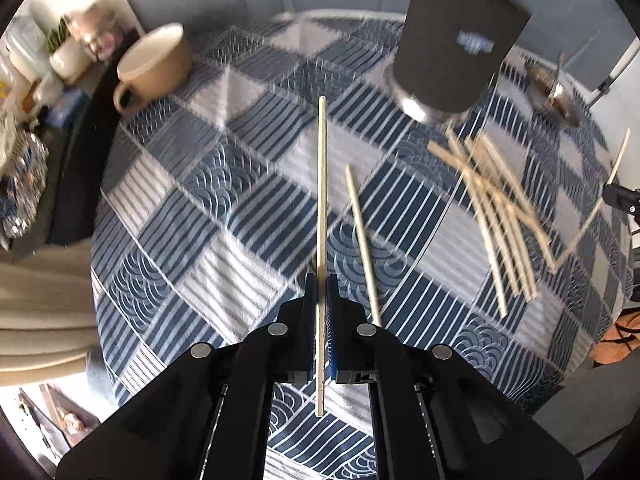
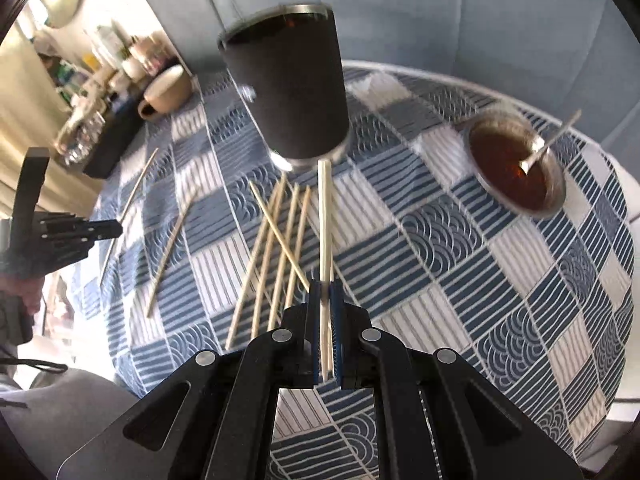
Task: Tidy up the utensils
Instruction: 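Carry the stick over the black holder and open the left tool while the right tool drops its stick in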
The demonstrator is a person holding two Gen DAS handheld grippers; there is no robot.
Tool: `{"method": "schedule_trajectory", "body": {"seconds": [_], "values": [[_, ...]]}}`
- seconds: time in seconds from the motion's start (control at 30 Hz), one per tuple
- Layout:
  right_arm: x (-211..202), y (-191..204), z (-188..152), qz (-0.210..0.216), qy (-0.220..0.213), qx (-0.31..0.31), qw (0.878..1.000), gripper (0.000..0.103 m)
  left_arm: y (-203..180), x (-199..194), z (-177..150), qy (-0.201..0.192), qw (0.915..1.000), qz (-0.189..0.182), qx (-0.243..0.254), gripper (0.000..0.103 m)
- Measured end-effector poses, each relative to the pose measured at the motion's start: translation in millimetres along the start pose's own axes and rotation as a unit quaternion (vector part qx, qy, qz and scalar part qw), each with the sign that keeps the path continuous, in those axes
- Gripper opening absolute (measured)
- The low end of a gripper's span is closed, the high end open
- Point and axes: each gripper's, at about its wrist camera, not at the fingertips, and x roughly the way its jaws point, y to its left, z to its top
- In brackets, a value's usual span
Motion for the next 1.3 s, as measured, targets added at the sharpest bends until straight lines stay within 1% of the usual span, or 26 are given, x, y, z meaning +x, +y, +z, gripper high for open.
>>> {"method": "schedule_trajectory", "body": {"seconds": [0.1,0.3,0.4,0.5,0.63,0.73,0.87,0.93,0.97,1.0,1.07,1.13,1.2,1.23,1.27,1.3], "values": [[-12,0,11,0.000,-0.024,-0.004,1.000,0.005,-8,-14,23,-0.020,0.9998,-0.006,0.005,0.005],[-34,-8,36,0.005,-0.063,-0.001,0.998,0.005,-24,-34,50,-0.061,0.9975,-0.026,0.023,0.005],[-46,-13,47,0.011,-0.077,0.006,0.997,0.005,-31,-49,64,-0.082,0.9948,-0.054,0.027,0.005],[-62,-16,61,0.023,-0.097,0.004,0.995,0.005,-38,-59,78,-0.100,0.9920,-0.071,0.031,0.005],[-85,-13,88,0.027,-0.131,-0.019,0.991,0.005,-47,-76,104,-0.127,0.9863,-0.100,0.033,0.005],[-101,-8,114,0.017,-0.154,-0.033,0.987,0.005,-52,-90,124,-0.162,0.9789,-0.118,0.041,0.005],[-119,1,144,0.019,-0.190,-0.046,0.981,0.005,-56,-103,148,-0.201,0.9696,-0.132,0.046,0.005],[-122,5,157,0.020,-0.199,-0.049,0.979,0.005,-58,-108,158,-0.229,0.9637,-0.128,0.049,0.005],[-122,9,166,0.020,-0.202,-0.054,0.978,0.005,-59,-111,163,-0.244,0.9590,-0.136,0.048,0.005],[-121,11,171,0.019,-0.201,-0.057,0.978,0.005,-60,-110,170,-0.248,0.9561,-0.149,0.047,0.005],[-115,17,184,0.014,-0.199,-0.065,0.978,0.005,-62,-108,179,-0.262,0.9515,-0.156,0.044,0.005],[-108,21,191,0.014,-0.194,-0.070,0.978,0.005,-65,-100,192,-0.263,0.9499,-0.163,0.044,0.005],[-99,25,197,0.017,-0.187,-0.069,0.980,0.005,-67,-95,200,-0.275,0.9434,-0.180,0.040,0.005],[-93,25,200,0.018,-0.183,-0.068,0.981,0.005,-69,-89,206,-0.272,0.9426,-0.190,0.041,0.005],[-89,26,201,0.018,-0.180,-0.067,0.981,0.005,-73,-84,210,-0.273,0.9432,-0.186,0.040,0.005],[-83,26,203,0.019,-0.174,-0.067,0.982,0.005,-77,-79,214,-0.276,0.9445,-0.173,0.042,0.005]]}}
